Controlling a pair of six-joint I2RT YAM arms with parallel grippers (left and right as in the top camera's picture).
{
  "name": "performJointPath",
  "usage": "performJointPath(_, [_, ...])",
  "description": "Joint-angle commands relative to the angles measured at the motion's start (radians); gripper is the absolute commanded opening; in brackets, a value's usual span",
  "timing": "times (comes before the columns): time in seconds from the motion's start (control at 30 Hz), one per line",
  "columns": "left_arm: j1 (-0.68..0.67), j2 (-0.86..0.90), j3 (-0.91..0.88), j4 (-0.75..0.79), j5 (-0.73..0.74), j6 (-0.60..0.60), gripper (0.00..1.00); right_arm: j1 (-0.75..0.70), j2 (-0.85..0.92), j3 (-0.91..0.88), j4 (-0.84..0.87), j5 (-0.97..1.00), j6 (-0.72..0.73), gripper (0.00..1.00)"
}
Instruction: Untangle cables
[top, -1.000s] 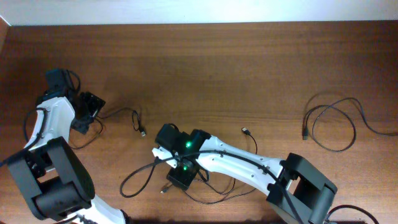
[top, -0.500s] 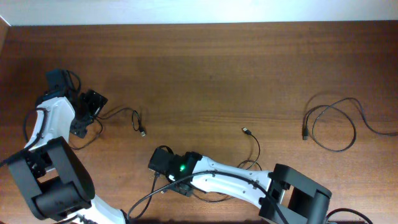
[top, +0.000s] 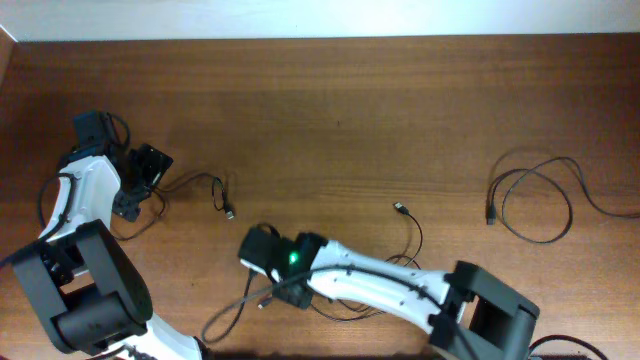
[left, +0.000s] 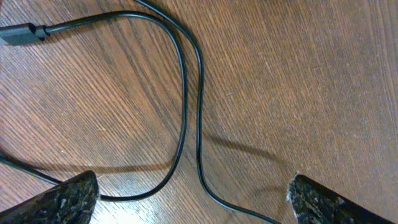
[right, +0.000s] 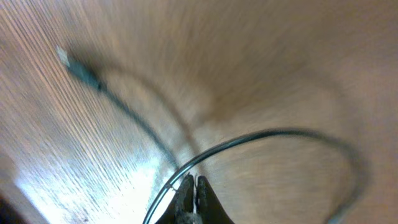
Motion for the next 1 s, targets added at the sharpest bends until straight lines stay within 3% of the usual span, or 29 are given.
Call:
performJointPath(0.0, [0.003,0.005,0.002,-0.002,-0.011,0.001,0.99,-0.062,-0.115,0.229,-0.122,0.01,-0.031,0.04])
performJointPath(0.07, [0.003,0.005,0.002,-0.002,-0.011,0.001,0.99,-0.084,-0.122,0.318,-0.234,0.009,-0.074,0.07])
performJointPath(0.17, [0.003,0.005,0.002,-0.002,-0.011,0.001,0.99,-0.076,-0.119,0.248,-0.282,-0.109,-0.074,0.57])
performJointPath(0.2, [0.003,0.005,0.002,-0.002,-0.011,0.001,0.99,-0.067,-0.119,0.204,-0.27,-0.108,-0.074,0.66])
performJointPath(0.3, [0.003,0.005,0.002,-0.002,-0.011,0.001,0.99,-0.038,-0.119,0.003,-0.124,-0.104,-0.076,0.7])
performJointPath(0.53, [0.003,0.005,0.002,-0.002,-0.011,0.001,0.99,-0.024,-0.089,-0.33,0.389,-0.103,-0.127,0.64])
performJointPath(0.67, [0.003,0.005,0.002,-0.002,-0.011,0.001,0.99,-0.019,-0.071,-0.333,0.413,-0.1,-0.127,0.44])
performJointPath(0.77, [0.003,0.005,0.002,-0.002,-0.011,0.001,0.99,-0.019,-0.024,-0.334,0.45,-0.1,-0.147,0.39])
performJointPath(0.8, [0.003,0.005,0.002,-0.002,-0.011,0.001,0.99,-0.02,-0.007,-0.334,0.459,-0.1,-0.15,0.31])
performJointPath(0.87, [0.003,0.005,0.002,-0.002,-0.011,0.001,0.99,-0.02,-0.01,-0.33,0.473,-0.099,-0.15,0.04])
performJointPath(0.97, [0.003,0.005,0.002,-0.002,-0.011,0.001,0.99,-0.058,-0.092,-0.237,0.465,-0.093,-0.149,0.04])
